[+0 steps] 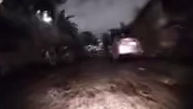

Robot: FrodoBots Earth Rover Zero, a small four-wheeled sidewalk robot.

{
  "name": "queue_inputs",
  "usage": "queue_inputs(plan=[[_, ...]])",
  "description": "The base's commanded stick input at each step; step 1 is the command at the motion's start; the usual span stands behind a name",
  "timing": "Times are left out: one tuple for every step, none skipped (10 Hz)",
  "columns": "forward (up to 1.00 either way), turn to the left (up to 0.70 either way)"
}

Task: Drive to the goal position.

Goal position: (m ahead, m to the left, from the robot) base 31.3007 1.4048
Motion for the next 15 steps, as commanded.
queue_inputs(plan=[[0.5,0.0],[0.5,0.0],[0.5,0.0],[0.5,0.0],[0.5,0.0],[0.5,0.0],[0.5,0.0],[0.5,0.0],[0.5,0.0],[0.5,0.0],[0.5,0.0],[0.5,0.0],[0.5,0.0],[0.5,0.0],[0.5,0.0]])
